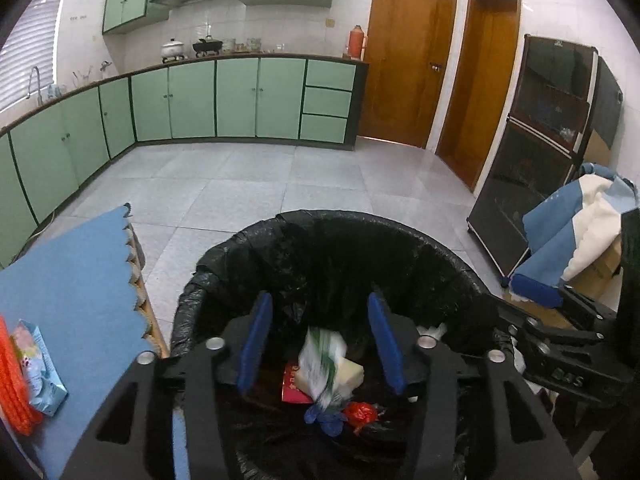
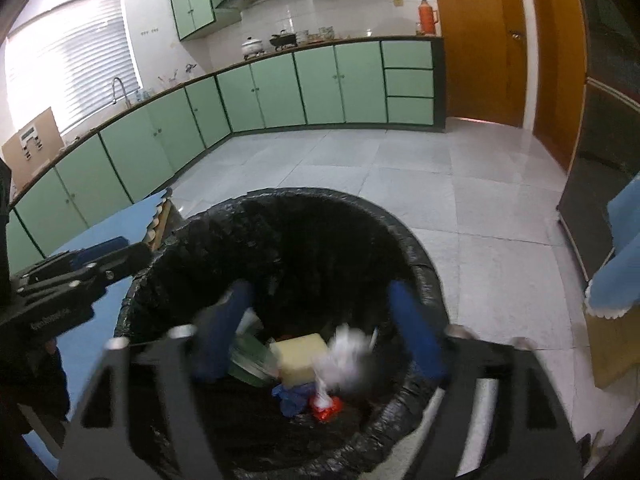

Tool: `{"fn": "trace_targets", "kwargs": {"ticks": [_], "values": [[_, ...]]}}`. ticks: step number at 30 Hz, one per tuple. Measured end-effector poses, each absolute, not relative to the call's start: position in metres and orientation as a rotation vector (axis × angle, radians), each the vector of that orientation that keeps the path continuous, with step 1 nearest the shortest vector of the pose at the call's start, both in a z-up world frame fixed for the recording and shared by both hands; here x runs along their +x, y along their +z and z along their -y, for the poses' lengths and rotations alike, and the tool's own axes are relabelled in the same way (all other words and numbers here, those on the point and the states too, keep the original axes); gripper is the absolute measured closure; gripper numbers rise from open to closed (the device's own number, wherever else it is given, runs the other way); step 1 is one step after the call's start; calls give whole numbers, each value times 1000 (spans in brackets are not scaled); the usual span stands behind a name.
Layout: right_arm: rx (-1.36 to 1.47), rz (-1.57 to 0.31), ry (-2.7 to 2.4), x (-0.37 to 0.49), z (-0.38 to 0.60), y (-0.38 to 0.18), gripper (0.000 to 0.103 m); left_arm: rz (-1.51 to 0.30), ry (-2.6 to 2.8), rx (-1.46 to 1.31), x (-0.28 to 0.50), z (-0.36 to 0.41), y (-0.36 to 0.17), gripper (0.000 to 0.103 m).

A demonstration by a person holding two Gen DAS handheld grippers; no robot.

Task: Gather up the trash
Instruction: 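Carry the tissue and carton over the bin and open both tools, then return both tools to the mat and grasp the white paper cup with the left tool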

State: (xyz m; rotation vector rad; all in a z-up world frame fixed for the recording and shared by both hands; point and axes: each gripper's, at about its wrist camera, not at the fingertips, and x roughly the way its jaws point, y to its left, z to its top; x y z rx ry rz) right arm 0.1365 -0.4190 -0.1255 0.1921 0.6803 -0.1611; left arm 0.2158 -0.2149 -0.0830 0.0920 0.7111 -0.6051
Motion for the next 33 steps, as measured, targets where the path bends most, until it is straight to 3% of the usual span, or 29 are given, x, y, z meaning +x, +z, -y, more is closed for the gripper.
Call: {"fn": "trace_targets", "kwargs": {"ticks": [6, 11, 23, 33], "values": [[266, -657, -163, 119, 406, -107, 10, -675, -551, 48, 205, 180, -62, 37], [257, -597, -112, 114, 368, -80, 9, -619, -457, 38, 185, 124, -41, 31], [183, -574, 97, 132, 228, -72, 9, -571, -55, 51, 141, -50, -47, 30], [65, -588, 196, 153, 139, -100, 9, -616, 39, 2, 131, -99, -79, 30]]}}
